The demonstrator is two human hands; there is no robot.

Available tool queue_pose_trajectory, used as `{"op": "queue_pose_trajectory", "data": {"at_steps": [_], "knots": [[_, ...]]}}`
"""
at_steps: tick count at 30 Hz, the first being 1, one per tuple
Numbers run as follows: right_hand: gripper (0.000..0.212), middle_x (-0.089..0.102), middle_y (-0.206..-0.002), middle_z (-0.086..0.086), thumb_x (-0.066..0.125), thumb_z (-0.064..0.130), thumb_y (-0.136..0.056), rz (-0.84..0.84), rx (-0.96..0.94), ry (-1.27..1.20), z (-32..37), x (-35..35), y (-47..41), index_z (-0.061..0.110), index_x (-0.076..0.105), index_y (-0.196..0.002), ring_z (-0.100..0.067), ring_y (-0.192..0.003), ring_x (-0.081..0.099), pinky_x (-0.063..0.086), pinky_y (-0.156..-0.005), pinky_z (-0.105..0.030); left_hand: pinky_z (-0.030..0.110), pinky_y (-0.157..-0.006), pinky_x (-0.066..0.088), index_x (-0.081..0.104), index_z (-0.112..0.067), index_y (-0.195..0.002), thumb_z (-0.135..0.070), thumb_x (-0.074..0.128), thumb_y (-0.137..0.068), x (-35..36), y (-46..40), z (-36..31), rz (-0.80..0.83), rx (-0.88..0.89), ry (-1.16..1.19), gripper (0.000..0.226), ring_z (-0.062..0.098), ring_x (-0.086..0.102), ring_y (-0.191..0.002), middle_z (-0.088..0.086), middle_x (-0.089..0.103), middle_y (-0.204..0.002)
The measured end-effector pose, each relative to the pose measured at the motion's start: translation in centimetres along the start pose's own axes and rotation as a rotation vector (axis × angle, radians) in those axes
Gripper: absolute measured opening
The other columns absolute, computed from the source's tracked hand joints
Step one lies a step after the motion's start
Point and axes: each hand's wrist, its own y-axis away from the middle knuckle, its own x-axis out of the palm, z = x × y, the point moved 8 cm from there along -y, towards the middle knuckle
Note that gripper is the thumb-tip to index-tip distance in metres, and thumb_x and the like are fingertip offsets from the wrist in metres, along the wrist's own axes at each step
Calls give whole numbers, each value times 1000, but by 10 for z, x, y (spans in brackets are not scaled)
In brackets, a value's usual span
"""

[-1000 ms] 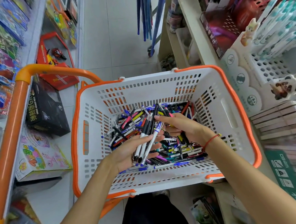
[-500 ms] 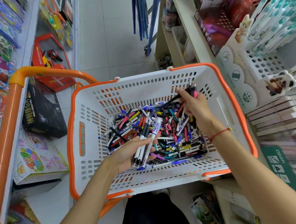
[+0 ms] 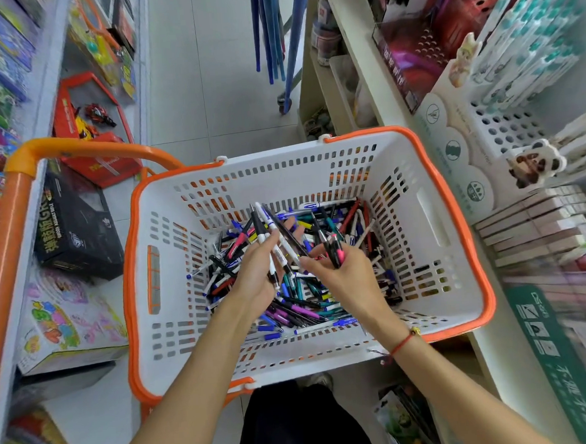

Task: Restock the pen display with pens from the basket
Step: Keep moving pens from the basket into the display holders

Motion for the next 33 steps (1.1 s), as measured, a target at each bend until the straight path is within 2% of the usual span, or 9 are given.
{"op": "queue_pose_trajectory", "data": {"at_steps": [4,9,12,14,20,23,25,28,33], "knots": [[21,71,-61,-1,69,34,-89,112,13,43,-5,10,1,14,73,-89,-20,-50,50,40,-53,-29,30,-76,59,66,-13,-118,-20,40,-105,8,4,-2,54,17,66,30,16,69,-102,3,73,-109],[33,52,-69,-12,51,33,-100,216,226,-131,-24,5,-9,9,66,-84,-9,-39,28,28,-39,-19,38,-78,58,63,-10,-96,-13,41,-104,5,3,-7,41,73,76,24,9,65,-60,2,64,-73],[29,61,-75,-10,43,24,-103,274,422,-602,-25,5,-9,8,56,-83,-8,-45,43,41,-44,-18,26,-56,54,59,-10,-98,-14,39,-105,3,5,-6,72,39,50,21,9,51,-54,1,54,-72],[31,70,-82,-9,44,25,-103,300,434,-760,-22,3,-13,9,59,-81,-13,-62,63,57,-66,-23,21,-48,45,58,-12,-103,-15,40,-105,-1,7,2,79,-12,16,17,9,45,-55,-1,51,-76],[40,58,-73,-6,42,41,-102,302,319,-485,-23,-2,-29,15,71,-95,-13,-70,58,49,-64,-19,16,-42,37,59,-8,-106,-21,43,-104,-3,13,25,118,-128,-65,20,4,41,-48,-4,48,-69],[42,49,-77,-14,44,48,-100,314,269,-340,-24,1,-34,20,75,-97,-23,-72,54,45,-65,-25,20,-52,50,59,-8,-101,-26,46,-102,-2,13,30,101,-147,-116,22,6,51,-54,-4,55,-66],[40,55,-61,-1,47,43,-100,329,206,-235,-19,3,-33,12,73,-94,-12,-57,48,38,-56,-21,33,-79,58,62,-9,-107,-35,53,-99,-2,12,29,69,-137,-165,29,11,67,-84,1,70,-90],[31,67,-56,11,53,29,-100,337,127,-61,-6,6,-31,9,68,-81,-2,-44,48,32,-47,-12,49,-117,25,46,-18,-142,-52,59,-90,-2,11,26,56,-127,-313,64,21,35,-141,0,40,-152],[25,66,-67,6,64,23,-93,290,-43,82,4,12,-35,2,62,-107,1,-48,59,48,-50,-14,41,-117,17,36,-15,-149,-46,49,-98,5,7,24,91,-148,-440,62,22,20,-147,3,26,-159]]}}
